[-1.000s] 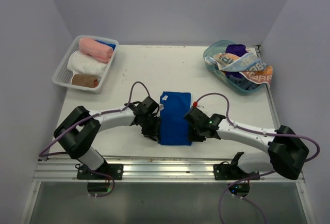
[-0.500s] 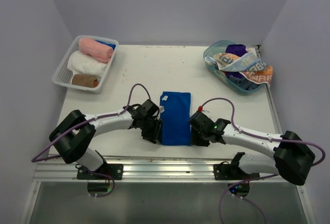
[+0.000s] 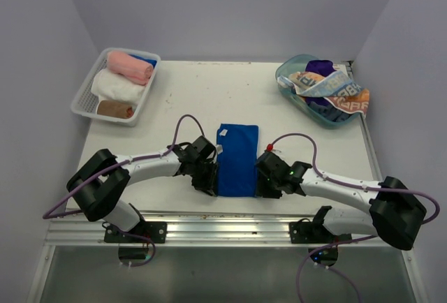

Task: Roll the towels
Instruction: Roll the towel

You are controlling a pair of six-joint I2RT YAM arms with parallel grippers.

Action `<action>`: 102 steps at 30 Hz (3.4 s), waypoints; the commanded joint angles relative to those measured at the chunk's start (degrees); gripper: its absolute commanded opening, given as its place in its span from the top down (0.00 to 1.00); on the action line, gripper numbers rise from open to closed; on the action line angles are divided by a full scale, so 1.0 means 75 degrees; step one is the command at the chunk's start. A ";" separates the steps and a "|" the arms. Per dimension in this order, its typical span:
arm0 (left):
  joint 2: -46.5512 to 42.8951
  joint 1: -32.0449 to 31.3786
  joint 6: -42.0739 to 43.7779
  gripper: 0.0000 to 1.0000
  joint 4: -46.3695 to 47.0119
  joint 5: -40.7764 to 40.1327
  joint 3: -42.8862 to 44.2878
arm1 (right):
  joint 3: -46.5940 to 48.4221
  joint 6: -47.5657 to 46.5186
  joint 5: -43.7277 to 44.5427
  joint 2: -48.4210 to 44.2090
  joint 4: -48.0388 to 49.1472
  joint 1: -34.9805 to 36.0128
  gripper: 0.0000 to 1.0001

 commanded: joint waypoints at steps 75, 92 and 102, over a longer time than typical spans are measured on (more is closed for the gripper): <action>0.0401 0.1349 0.0964 0.68 -0.1938 -0.1741 0.3479 | 0.3492 -0.1408 0.1614 0.1479 -0.1144 -0.1105 0.47; 0.2110 0.0868 0.0787 0.87 -0.0602 -0.1236 0.3501 | 0.3560 -0.1888 0.0711 0.3197 0.0004 -0.1175 0.98; 0.1843 0.0950 0.0987 0.88 -0.0508 -0.1623 0.3185 | 0.3468 -0.1971 0.0793 0.2524 -0.0323 -0.1175 0.89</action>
